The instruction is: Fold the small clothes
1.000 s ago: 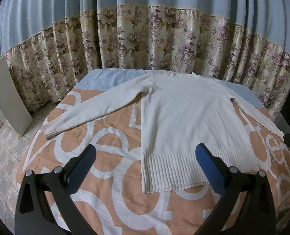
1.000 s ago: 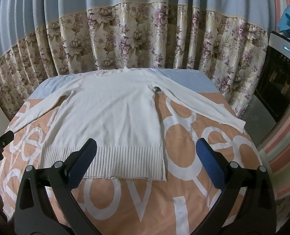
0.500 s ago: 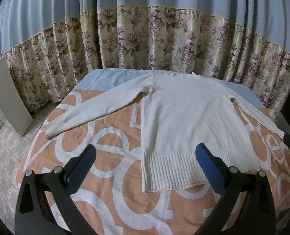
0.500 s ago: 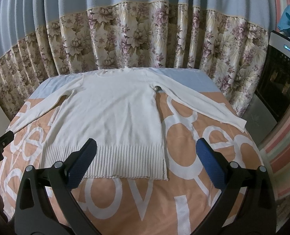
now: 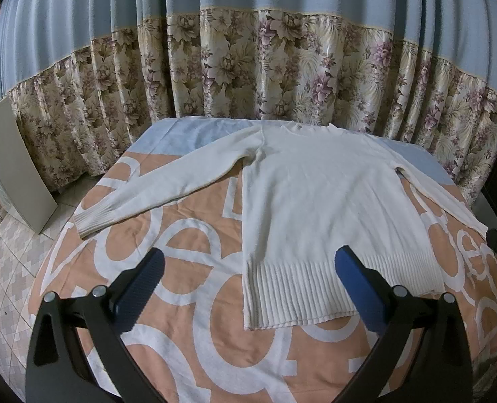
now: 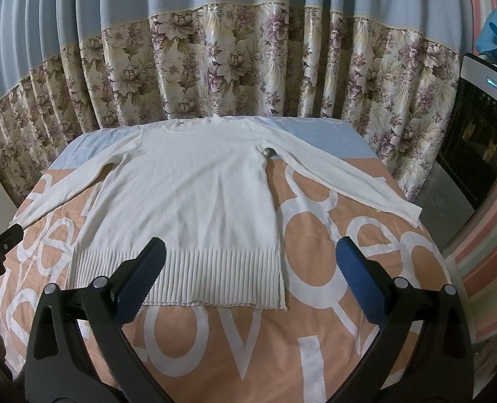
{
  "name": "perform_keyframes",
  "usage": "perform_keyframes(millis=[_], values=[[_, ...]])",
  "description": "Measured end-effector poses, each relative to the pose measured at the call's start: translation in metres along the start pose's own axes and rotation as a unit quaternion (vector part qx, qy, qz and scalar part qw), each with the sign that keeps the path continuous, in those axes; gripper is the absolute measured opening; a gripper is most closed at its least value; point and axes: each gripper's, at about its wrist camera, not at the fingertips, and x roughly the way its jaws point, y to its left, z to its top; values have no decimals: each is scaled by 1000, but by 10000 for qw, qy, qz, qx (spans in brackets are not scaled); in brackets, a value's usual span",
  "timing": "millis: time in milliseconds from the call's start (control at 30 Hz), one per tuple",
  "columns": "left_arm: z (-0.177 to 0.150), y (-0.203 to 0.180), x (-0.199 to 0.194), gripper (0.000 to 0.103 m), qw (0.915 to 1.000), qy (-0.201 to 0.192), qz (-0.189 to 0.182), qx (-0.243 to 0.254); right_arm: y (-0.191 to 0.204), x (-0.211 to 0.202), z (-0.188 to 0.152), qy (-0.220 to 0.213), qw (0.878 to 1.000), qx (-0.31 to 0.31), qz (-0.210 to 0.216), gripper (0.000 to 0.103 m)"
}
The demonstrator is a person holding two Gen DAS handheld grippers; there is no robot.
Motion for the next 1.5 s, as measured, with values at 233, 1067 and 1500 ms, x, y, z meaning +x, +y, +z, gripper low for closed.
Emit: perform_keyframes(millis=[233, 1067, 1500], values=[[0, 0, 0, 101, 10000, -1, 20, -4, 0, 1, 0, 11, 10000, -9, 12, 100], [0, 2, -1, 101, 10000, -10, 39, -14, -2, 3, 3, -2, 10000, -17, -2, 100], [6, 1, 7, 101, 10000, -3, 41, 9, -7, 7, 5, -34, 10000, -21, -37, 100]])
